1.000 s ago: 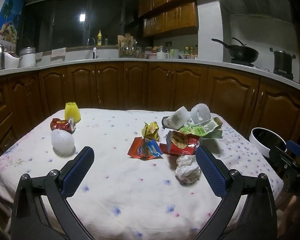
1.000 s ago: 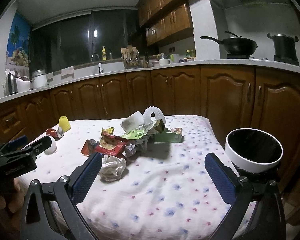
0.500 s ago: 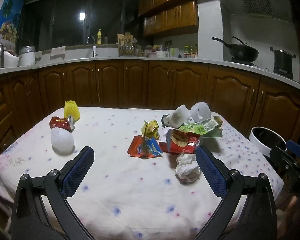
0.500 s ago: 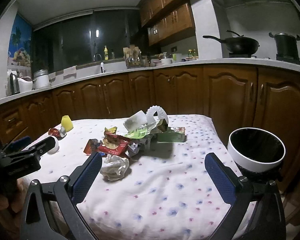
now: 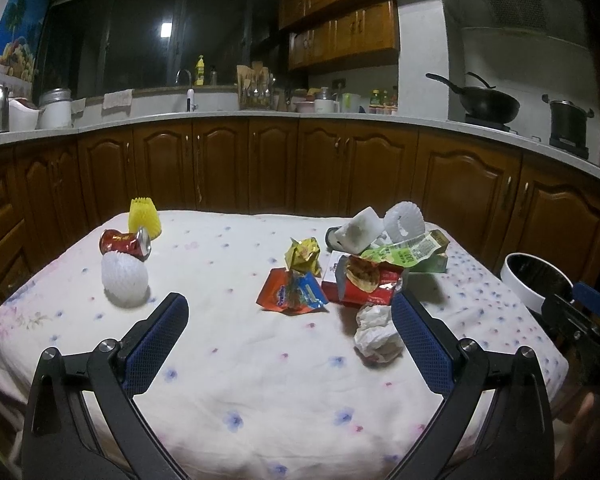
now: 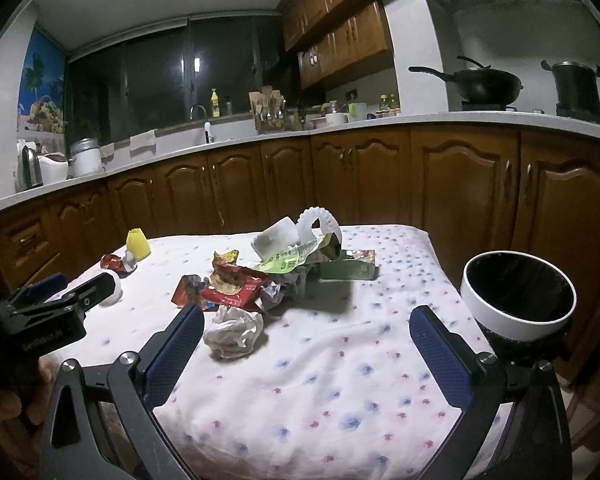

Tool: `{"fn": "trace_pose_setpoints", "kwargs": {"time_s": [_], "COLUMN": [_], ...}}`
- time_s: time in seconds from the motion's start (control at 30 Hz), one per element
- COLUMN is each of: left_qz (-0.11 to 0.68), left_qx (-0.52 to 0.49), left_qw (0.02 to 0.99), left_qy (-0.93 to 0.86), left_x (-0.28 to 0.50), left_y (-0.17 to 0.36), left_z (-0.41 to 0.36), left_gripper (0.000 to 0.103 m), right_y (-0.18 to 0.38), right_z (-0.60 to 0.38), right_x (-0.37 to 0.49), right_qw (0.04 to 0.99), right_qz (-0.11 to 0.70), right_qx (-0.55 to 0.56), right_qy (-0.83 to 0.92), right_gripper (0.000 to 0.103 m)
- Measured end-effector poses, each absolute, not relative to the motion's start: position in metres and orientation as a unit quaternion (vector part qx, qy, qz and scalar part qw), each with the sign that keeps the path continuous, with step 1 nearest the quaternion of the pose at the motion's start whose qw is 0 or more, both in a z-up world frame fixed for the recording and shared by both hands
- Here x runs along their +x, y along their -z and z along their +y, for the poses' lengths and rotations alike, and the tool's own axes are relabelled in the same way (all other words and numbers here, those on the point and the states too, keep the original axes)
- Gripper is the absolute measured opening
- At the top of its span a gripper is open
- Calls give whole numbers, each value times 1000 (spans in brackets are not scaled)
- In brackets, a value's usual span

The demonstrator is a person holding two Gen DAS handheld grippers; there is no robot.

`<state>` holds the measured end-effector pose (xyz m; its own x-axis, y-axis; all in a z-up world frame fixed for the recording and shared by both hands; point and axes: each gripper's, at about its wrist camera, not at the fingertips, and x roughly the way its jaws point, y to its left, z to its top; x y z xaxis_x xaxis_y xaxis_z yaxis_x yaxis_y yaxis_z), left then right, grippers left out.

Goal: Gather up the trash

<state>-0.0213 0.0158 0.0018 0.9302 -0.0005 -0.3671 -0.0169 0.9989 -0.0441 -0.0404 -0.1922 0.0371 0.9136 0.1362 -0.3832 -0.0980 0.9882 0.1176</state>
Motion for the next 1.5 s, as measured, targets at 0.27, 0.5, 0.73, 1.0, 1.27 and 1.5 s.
{"fn": "trace_pose_setpoints", "kwargs": {"time_s": [0.27,0.5,0.73,1.0,1.27,1.5], "left_qz": [198,229,273,324,371,402], "left_qx": [-28,-46,-46,-42,-48,-55], "left_qw": [980,972,961,944,926,911], "left_qy": [-6,3,24,41,51,72], "left_x": [-16,0,35,93,144,159], "left_y": [6,11,20,39,58,74], "left_z": [20,34,43,45,45,41], "left_gripper": [103,103,103,90,63,19], "right_y": [-35,-31,-22,7,38,50], "right_z": [-190,-190,-181,-153,-142,-143], "right_x": [-39,-31,-7,38,77,97], "right_qw": [975,970,950,919,893,873], "right_qz": [204,217,259,333,387,411], "right_qx": [50,57,90,94,117,153], "right_qy": [-67,-94,-148,-189,-196,-213], "right_gripper": [103,103,102,77,68,62]}}
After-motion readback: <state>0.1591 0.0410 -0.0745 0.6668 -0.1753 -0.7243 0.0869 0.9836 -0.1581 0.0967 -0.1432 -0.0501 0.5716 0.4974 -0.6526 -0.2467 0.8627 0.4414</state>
